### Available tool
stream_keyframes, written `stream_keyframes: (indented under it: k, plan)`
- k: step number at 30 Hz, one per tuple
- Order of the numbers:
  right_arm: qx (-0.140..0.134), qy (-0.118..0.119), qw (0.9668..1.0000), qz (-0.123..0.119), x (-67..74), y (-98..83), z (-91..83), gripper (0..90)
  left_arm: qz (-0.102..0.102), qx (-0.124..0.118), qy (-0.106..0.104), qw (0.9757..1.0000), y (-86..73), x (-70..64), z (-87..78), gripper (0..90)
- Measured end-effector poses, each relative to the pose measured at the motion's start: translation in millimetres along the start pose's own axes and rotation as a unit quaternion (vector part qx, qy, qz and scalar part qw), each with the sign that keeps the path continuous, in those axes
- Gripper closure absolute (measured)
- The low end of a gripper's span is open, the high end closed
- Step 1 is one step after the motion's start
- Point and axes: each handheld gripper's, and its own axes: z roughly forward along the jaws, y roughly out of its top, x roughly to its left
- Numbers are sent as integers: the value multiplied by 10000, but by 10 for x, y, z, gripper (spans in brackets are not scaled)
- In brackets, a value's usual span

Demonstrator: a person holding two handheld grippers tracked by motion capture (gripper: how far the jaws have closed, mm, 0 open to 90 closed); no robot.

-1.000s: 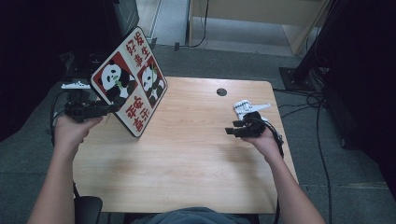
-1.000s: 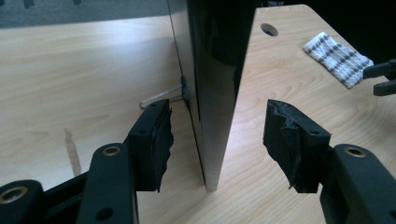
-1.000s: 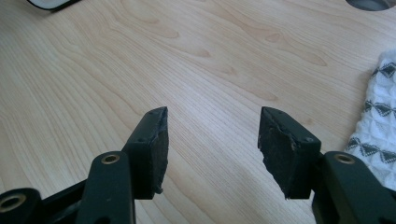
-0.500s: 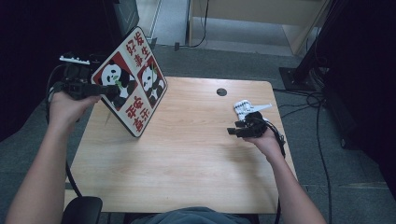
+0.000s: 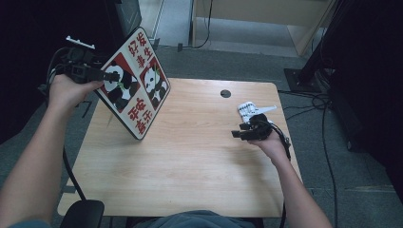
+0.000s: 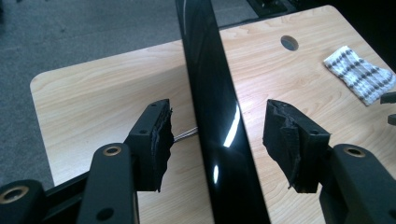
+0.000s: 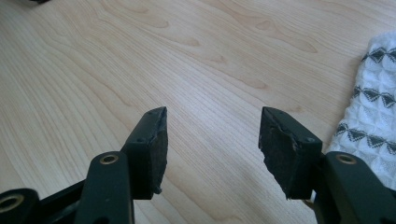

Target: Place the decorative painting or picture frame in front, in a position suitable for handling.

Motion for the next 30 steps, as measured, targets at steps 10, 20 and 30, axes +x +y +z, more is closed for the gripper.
stream_keyframes:
  k: [10,20,30]
  plan:
    - [21,-4,10000,37,-14,-7,-1,433,-130,276,1,9995,253,99,78,433]
    - [29,29,10000,12,-12,-5,15,432,-196,466,-14,9987,449,145,142,487]
    - [-47,-37,9999,103,-91,-16,-36,432,-225,744,-48,9970,582,173,229,567]
